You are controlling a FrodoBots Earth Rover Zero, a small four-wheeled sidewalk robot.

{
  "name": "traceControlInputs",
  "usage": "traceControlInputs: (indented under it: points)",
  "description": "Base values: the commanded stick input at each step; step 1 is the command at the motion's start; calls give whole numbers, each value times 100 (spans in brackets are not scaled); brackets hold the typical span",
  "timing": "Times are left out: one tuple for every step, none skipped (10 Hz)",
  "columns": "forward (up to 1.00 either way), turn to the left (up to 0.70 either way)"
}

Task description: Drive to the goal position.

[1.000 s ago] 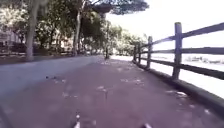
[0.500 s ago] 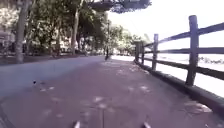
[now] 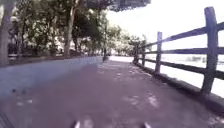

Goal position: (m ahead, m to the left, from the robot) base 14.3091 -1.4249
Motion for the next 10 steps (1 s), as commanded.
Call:
traceControlInputs:
  points:
    - [100,0]
    - [100,0]
    - [100,0]
    - [100,-19]
    - [100,-40]
    - [100,-40]
    - [100,-40]
    - [100,-30]
    - [100,0]
    - [100,0]
